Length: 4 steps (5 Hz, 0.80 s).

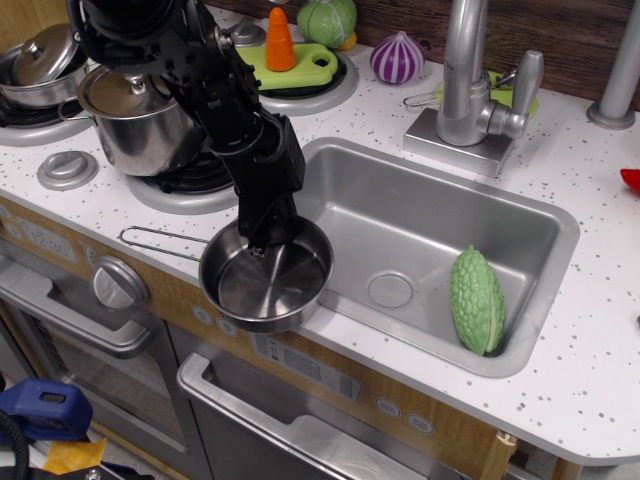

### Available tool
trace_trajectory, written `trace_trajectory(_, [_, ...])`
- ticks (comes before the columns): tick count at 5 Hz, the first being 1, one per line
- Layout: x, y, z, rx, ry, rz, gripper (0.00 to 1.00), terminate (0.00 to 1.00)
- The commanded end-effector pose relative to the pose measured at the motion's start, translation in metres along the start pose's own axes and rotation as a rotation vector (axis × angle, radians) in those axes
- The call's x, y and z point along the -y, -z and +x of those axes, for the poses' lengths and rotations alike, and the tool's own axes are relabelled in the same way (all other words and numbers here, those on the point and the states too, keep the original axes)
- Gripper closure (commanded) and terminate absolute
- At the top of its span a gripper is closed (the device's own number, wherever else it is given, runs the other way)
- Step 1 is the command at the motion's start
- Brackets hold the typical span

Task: Put pan in sink

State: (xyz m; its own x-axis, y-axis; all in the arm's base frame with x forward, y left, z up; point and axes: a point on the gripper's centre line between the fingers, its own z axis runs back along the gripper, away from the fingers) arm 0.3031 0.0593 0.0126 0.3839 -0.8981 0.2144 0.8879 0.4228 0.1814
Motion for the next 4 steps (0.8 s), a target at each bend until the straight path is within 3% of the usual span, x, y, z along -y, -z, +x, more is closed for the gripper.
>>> trace_trajectory(1, [-0.04,-0.017,0.022,0.036,0.037,0.053,1.0,0.0])
trace_trajectory(3, [-0.064,-0.011,0.074,0.08,-0.031,0.059,1.0,0.0])
trace_trajectory(4, [-0.046,-0.006,0.1,0.099,-0.114,0.064,1.0,0.0])
